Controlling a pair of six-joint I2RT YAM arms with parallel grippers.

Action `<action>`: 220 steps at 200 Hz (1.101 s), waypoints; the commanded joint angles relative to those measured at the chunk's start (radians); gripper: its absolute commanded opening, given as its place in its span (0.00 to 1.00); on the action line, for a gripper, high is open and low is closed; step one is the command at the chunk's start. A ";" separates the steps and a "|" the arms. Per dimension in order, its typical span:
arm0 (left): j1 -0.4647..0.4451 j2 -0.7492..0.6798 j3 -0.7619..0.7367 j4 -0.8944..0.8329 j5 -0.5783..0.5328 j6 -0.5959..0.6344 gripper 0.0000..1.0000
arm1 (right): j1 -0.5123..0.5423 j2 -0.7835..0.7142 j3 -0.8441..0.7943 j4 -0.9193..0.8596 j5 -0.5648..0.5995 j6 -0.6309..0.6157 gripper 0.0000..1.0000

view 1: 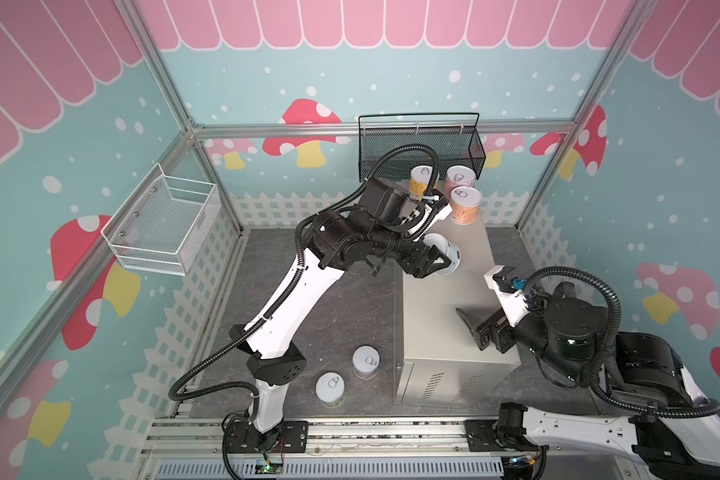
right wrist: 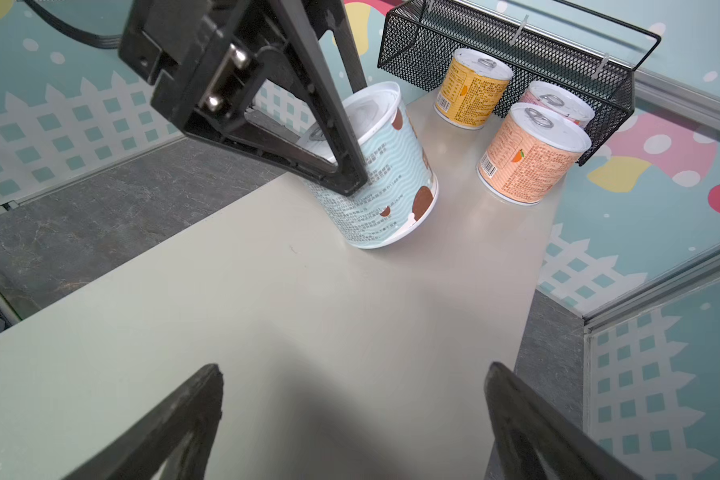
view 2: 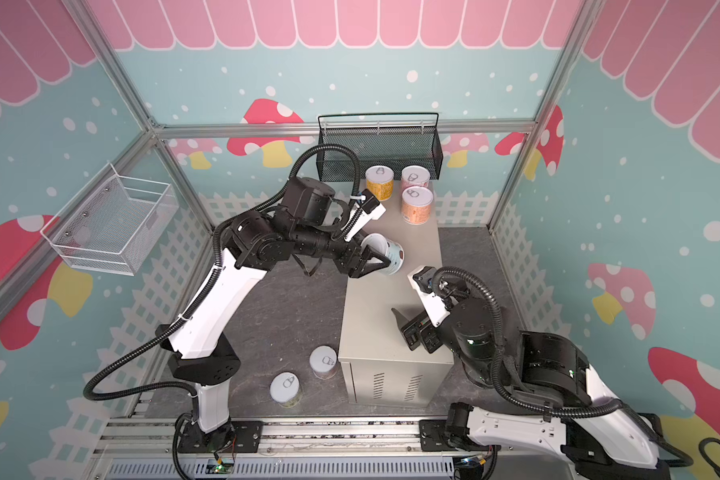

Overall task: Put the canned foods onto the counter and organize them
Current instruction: 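Lower the light-blue can onto the cabinet top with the left gripper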

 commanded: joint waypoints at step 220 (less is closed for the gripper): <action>-0.005 -0.184 -0.372 0.287 0.012 -0.006 0.99 | 0.001 -0.084 -0.098 0.032 0.101 0.052 0.99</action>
